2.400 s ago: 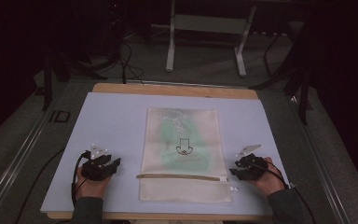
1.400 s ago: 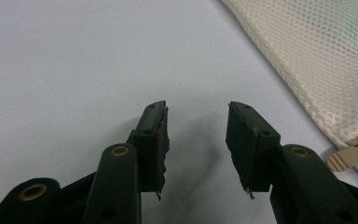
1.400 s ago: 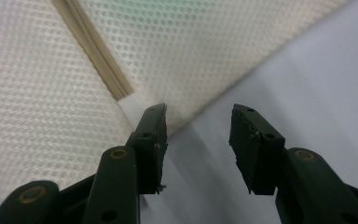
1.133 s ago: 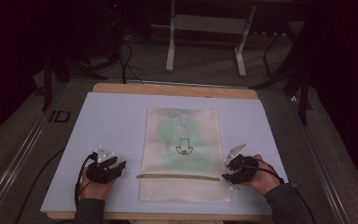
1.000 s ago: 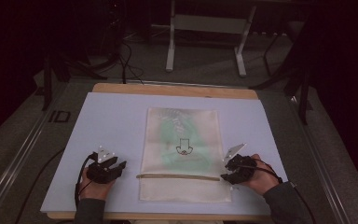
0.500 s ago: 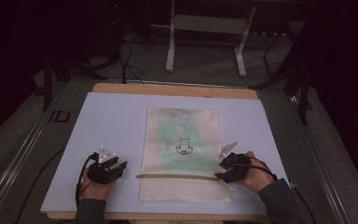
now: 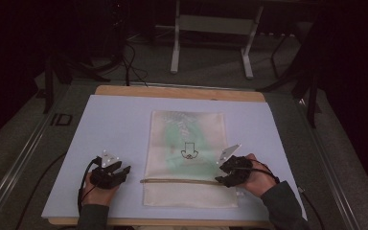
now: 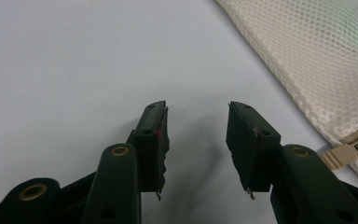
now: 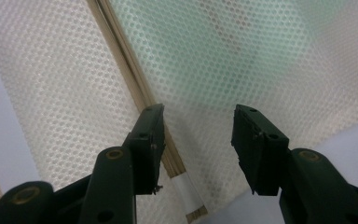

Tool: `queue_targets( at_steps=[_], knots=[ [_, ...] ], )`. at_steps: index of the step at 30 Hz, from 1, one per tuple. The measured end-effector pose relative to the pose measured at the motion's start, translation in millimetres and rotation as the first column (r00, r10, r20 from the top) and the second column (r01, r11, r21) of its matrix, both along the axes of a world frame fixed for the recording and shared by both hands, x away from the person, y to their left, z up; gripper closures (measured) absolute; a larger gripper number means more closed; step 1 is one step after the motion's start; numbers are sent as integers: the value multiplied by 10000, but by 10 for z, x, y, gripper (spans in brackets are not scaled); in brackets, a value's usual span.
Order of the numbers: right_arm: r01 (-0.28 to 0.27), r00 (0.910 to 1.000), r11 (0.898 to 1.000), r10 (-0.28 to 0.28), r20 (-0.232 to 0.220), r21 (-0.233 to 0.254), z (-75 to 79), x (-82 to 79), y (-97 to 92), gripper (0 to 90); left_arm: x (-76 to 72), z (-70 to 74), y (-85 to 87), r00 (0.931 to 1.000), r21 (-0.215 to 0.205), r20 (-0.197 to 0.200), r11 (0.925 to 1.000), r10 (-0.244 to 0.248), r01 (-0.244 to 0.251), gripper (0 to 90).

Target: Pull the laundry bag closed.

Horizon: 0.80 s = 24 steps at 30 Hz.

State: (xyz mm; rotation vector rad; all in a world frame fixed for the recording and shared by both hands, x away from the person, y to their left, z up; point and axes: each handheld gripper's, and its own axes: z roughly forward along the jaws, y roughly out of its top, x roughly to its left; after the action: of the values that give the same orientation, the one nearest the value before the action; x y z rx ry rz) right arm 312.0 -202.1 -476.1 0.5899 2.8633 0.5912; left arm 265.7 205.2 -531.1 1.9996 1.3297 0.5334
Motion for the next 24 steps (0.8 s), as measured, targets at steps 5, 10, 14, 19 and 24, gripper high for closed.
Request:
queue_targets(
  at_steps=[5,10,14,19,24],
  knots=[
    [-120,9999,9999,120,-9,27,16,-4,47,539,0,0,7,10000,-13,2,10000,69,-69,578],
    [-245,9997,9997,245,40,68,38,-3,91,539,3,1,8,10000,-49,-58,10000,52,-53,585],
    [-321,9995,9994,320,38,118,54,-8,132,537,2,-1,5,10000,27,-13,10000,73,-73,566],
    [-436,9990,9989,435,58,168,72,-13,182,536,0,3,5,10000,9,14,10000,73,-73,567],
    [-529,9986,9983,527,58,238,73,-13,234,535,-1,4,7,10000,12,25,10000,74,-74,567]
  ],
)
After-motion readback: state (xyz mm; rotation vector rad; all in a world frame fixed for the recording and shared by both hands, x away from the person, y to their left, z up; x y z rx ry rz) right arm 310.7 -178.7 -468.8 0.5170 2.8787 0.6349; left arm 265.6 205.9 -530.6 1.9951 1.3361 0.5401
